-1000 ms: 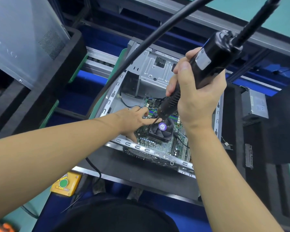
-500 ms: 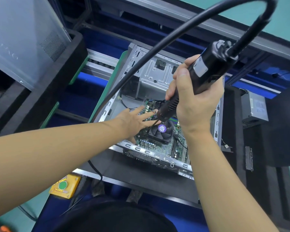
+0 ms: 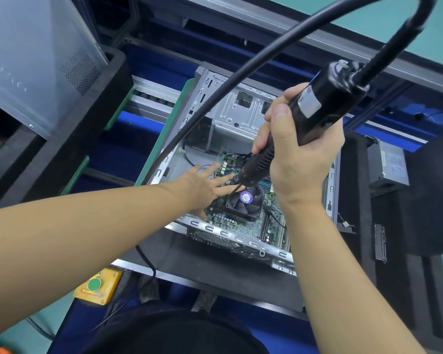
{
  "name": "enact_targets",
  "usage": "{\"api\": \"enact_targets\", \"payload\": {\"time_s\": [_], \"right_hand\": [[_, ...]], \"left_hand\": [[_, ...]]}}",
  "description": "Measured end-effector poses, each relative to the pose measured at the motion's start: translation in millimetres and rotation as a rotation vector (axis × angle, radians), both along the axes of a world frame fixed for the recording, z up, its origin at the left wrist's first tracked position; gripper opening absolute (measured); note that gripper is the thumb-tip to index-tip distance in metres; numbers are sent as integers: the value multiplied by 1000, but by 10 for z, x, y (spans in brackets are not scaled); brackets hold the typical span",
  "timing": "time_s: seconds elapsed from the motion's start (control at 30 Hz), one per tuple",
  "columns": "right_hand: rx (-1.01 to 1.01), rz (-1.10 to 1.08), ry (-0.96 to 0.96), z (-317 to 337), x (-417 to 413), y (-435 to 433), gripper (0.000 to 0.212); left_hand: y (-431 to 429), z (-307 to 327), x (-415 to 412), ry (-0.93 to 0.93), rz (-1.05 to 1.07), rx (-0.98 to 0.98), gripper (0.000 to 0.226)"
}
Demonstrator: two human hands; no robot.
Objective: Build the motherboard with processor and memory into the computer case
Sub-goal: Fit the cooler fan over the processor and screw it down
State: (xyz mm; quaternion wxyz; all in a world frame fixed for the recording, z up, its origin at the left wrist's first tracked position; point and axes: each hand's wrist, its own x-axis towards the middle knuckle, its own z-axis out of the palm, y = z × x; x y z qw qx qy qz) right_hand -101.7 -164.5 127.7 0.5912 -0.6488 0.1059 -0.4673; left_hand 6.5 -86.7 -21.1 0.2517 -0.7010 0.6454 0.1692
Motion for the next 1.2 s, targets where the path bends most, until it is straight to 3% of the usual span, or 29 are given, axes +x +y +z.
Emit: {"api": "enact_targets", "payload": {"time_s": [0.87, 1.1, 1.2], "right_hand": [[6, 14, 40, -12, 47, 2, 16], [-46, 5, 91, -62, 76, 127, 16], [-12, 8, 72, -53, 89, 117, 15]], "left_hand": [[20, -16, 32, 43, -32, -25, 118], [24, -66, 51, 31, -47, -4, 101], [22, -61, 54, 48, -40, 4, 109]]}}
